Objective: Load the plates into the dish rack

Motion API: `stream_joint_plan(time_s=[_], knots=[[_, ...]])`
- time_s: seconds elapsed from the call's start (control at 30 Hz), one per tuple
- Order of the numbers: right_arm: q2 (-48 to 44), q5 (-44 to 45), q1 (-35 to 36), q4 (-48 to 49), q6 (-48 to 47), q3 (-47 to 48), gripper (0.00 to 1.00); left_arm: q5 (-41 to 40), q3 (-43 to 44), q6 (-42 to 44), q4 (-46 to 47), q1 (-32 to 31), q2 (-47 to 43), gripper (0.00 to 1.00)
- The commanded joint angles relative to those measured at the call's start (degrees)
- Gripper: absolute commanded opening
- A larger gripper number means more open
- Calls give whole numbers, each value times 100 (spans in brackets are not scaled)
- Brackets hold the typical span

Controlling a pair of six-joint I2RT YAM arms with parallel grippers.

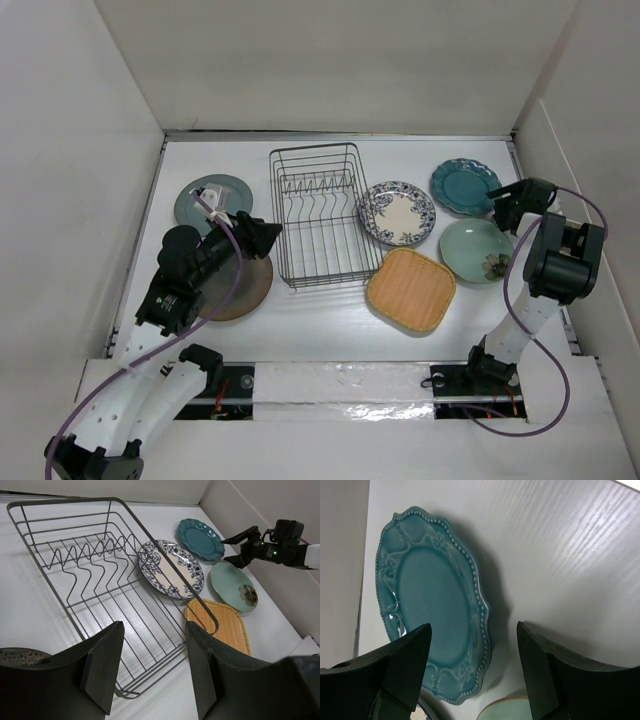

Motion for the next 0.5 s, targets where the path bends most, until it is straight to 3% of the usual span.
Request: stream_joint_plan(time_s=[0.0, 0.2, 0.4, 0.47], knots=[[244, -323, 11, 194, 134, 326, 74, 83, 133, 33, 238, -19, 3, 49], [456, -490, 64, 44, 203, 529, 67, 82, 133, 33, 238, -19, -5, 48], [781, -780, 117, -96, 240, 950, 53, -110, 150, 33, 168, -19, -49, 48], [842, -798, 117, -185, 274, 1047, 44, -137, 150, 41, 159, -19, -67, 47]])
